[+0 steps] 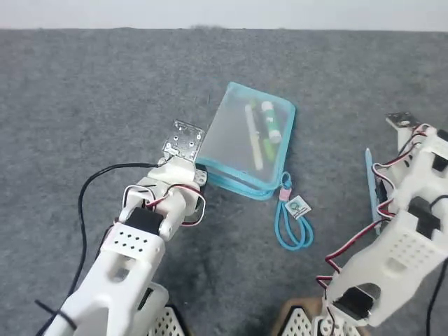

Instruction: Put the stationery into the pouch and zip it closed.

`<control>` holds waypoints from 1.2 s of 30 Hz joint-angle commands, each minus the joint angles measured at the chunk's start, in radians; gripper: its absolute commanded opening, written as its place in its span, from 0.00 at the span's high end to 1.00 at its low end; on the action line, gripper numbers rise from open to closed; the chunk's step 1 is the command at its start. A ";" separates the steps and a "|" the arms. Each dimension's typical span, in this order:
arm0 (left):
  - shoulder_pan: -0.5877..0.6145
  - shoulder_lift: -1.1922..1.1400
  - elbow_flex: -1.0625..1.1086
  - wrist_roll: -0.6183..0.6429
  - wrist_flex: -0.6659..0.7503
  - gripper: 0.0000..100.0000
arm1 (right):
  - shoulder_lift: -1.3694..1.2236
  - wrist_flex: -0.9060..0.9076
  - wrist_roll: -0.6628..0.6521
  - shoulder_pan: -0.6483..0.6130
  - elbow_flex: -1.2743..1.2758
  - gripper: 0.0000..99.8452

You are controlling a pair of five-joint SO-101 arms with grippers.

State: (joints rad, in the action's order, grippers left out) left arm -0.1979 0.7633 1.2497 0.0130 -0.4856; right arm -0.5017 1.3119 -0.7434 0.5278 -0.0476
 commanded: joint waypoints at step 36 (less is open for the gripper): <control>-0.118 0.012 -0.019 0.049 0.063 0.99 | 0.641 0.315 0.382 -0.978 0.204 0.99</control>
State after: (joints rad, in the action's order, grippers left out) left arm -0.3038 0.7633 1.2513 0.0483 -0.4611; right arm 0.2194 1.6310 -0.3936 -0.4434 0.2931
